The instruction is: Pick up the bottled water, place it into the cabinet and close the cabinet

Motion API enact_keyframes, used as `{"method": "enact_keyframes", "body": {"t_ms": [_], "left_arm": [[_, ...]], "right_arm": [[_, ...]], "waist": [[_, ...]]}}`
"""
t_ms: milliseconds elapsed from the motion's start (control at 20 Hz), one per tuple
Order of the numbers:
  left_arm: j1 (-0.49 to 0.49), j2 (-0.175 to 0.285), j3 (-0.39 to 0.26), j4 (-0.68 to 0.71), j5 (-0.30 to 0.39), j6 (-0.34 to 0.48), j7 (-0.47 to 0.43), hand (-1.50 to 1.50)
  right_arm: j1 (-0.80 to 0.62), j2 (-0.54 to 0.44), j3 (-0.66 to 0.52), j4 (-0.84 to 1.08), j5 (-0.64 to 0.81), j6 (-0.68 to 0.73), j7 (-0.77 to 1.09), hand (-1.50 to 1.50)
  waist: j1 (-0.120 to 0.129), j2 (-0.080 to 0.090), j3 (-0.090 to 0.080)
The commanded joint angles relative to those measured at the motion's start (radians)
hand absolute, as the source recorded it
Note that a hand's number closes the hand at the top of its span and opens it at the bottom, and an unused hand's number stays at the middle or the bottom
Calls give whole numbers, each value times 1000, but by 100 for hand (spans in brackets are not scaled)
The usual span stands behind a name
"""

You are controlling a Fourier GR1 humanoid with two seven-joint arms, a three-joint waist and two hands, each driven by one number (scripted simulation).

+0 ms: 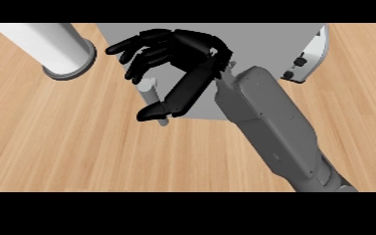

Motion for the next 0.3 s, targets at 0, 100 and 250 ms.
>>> {"method": "enact_keyframes", "body": {"t_ms": [0, 100, 250], "left_arm": [[-28, -3, -14, -9, -6, -8, 11, -150], [-40, -2, -8, -1, -29, -5, 11, -150], [-87, 8, -14, -20, -11, 24, 40, -150]], "right_arm": [[-184, -29, -145, 73, 78, -177, -55, -150], [-166, -65, -170, 84, 68, -142, -71, -150], [-185, -46, -162, 100, 77, -140, -76, -150]], "waist": [[1, 11, 0], [1, 15, 0], [-3, 19, 0]]}}
